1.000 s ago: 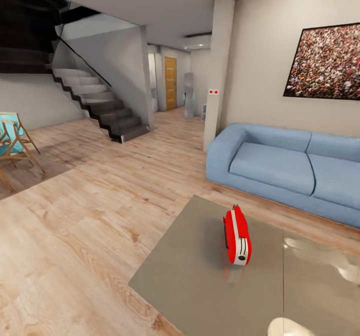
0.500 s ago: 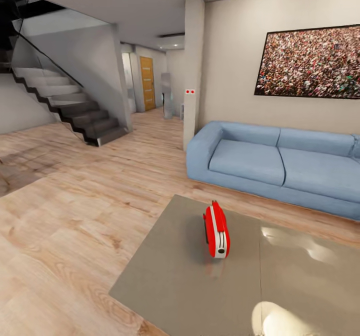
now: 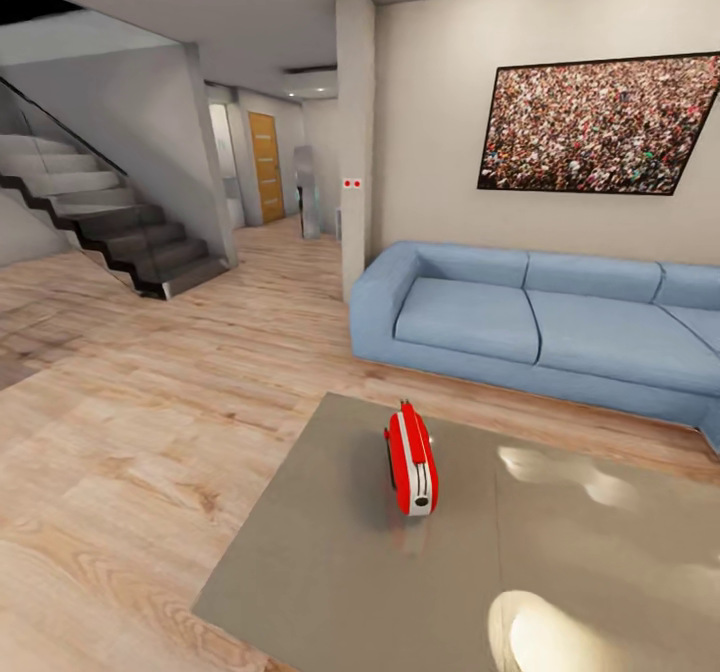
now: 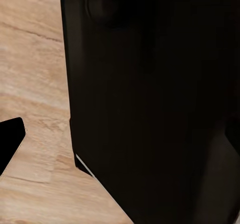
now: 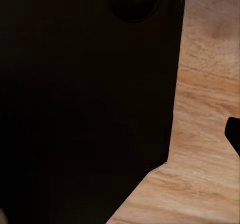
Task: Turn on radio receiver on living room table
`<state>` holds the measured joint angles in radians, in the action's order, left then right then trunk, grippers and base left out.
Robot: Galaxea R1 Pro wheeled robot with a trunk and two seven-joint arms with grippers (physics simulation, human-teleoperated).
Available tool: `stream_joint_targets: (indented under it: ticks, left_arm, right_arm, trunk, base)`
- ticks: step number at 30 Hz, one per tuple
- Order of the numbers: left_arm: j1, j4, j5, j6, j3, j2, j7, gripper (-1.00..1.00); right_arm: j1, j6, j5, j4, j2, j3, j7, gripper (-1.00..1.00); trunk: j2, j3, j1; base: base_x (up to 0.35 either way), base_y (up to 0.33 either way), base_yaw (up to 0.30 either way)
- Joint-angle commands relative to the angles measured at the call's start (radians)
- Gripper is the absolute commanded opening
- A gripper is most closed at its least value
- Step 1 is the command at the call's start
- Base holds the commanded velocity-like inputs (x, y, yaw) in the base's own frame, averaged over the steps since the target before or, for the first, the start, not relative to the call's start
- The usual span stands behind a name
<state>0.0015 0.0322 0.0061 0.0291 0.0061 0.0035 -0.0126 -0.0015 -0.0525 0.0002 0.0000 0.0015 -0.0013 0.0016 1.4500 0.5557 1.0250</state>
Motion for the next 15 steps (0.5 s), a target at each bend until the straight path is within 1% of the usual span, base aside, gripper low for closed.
stream_joint_targets:
  ticks: [1, 15]
  left_arm:
    - [0.000, 0.000, 0.000, 0.000, 0.000, 0.000, -0.001, 1.00]
    - [0.000, 0.000, -0.002, 0.000, 0.000, 0.000, -0.001, 1.00]
  right_arm:
    - [0.000, 0.000, 0.000, 0.000, 0.000, 0.000, 0.000, 1.00]
    - [0.000, 0.000, 0.001, 0.000, 0.000, 0.000, 0.000, 1.00]
  trunk:
    - [0.000, 0.000, 0.000]
    - [0.000, 0.000, 0.000]
  base:
    - [0.261, 0.128, -0.006]
    - [0.298, 0.152, -0.001]
